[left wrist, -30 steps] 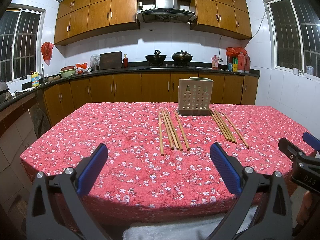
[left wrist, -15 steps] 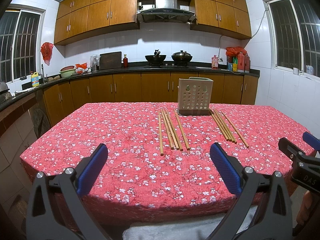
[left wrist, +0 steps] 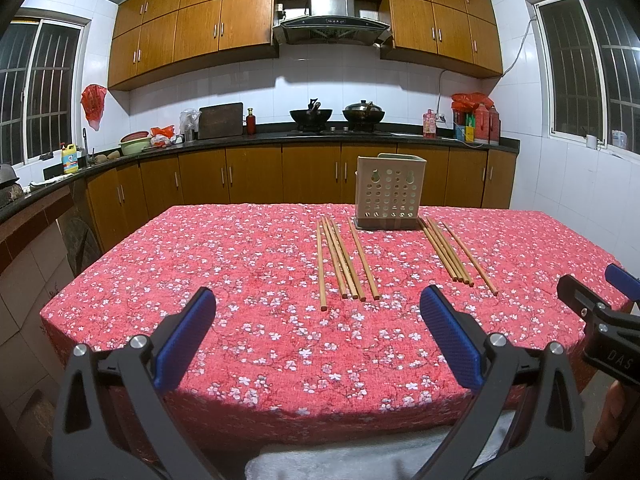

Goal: Organize utensils

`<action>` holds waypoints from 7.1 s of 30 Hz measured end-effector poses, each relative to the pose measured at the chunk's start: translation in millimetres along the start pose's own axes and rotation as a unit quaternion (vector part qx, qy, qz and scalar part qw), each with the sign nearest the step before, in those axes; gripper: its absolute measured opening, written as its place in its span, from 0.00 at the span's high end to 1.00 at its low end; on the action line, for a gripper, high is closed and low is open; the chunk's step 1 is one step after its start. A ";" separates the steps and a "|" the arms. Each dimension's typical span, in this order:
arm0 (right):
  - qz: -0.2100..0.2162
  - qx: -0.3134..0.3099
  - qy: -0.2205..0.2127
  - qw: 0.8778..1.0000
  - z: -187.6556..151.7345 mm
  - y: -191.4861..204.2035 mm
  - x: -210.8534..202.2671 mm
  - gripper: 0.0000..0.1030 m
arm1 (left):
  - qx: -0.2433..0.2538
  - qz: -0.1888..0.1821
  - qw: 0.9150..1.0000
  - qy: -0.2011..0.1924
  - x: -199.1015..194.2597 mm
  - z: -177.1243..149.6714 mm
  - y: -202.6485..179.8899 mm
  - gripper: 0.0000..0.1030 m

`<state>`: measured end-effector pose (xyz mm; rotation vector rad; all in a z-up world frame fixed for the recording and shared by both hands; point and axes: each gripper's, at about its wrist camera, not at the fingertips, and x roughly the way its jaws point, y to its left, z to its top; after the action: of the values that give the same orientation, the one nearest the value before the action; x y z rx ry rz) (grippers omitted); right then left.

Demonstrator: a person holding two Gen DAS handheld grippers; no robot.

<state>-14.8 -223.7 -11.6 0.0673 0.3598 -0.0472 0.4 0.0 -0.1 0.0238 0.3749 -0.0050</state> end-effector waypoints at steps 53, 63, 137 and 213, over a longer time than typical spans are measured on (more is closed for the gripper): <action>-0.016 0.049 0.206 0.977 45.8 -40.7 177.9 0.50 | -0.055 0.002 0.983 0.173 156.8 37.6 67.4 0.04; -0.012 0.027 0.273 0.961 27.3 -24.3 244.4 0.86 | -0.033 -0.038 0.975 0.217 207.0 44.6 53.7 0.40; -0.014 0.030 0.086 0.996 125.9 -62.7 181.5 0.93 | -0.035 -0.060 0.992 0.107 196.2 139.8 73.0 0.92; 0.107 0.059 -0.010 0.992 238.4 -28.0 179.6 0.70 | -0.076 -0.145 0.986 -0.005 215.3 257.1 13.5 0.69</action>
<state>235.0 -275.4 146.0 0.2214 0.3276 0.1431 295.0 7.2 160.5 -0.1822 0.3654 -0.2648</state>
